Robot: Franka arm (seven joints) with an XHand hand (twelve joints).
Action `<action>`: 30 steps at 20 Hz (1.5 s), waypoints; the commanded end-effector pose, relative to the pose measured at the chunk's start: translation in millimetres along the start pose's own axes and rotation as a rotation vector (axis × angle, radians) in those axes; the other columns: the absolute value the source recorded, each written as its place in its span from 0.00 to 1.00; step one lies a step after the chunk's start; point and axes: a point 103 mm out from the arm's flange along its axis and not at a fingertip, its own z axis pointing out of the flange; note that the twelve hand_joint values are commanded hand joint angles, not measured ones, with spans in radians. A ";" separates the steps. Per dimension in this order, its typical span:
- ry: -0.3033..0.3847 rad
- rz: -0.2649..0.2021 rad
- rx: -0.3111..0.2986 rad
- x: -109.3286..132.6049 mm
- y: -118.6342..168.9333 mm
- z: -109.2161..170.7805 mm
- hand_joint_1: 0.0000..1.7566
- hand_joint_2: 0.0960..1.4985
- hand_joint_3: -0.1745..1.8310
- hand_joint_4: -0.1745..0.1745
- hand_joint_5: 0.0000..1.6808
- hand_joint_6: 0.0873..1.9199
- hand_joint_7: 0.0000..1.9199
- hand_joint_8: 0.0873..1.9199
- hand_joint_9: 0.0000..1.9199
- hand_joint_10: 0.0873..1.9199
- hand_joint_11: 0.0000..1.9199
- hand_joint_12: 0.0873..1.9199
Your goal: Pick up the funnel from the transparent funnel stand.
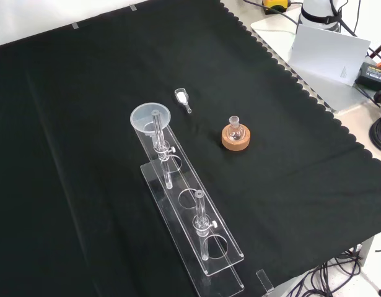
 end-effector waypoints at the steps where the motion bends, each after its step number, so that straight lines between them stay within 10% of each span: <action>1: -0.007 -0.005 -0.008 4.0 3.6 1.5 0.14 0.30 0.27 0.73 0.00 0.00 0.00 0.00 0.00 0.00 0.00 0.17; 5: -0.004 0.003 0.000 11.4 13.8 5.2 0.11 0.34 0.17 0.73 0.00 0.00 0.00 0.00 0.00 0.00 0.00 0.00; 30: 0.081 -0.108 -0.028 68.2 105.1 37.7 0.13 0.35 0.14 0.69 0.00 0.00 0.00 0.00 0.00 0.00 0.00 0.00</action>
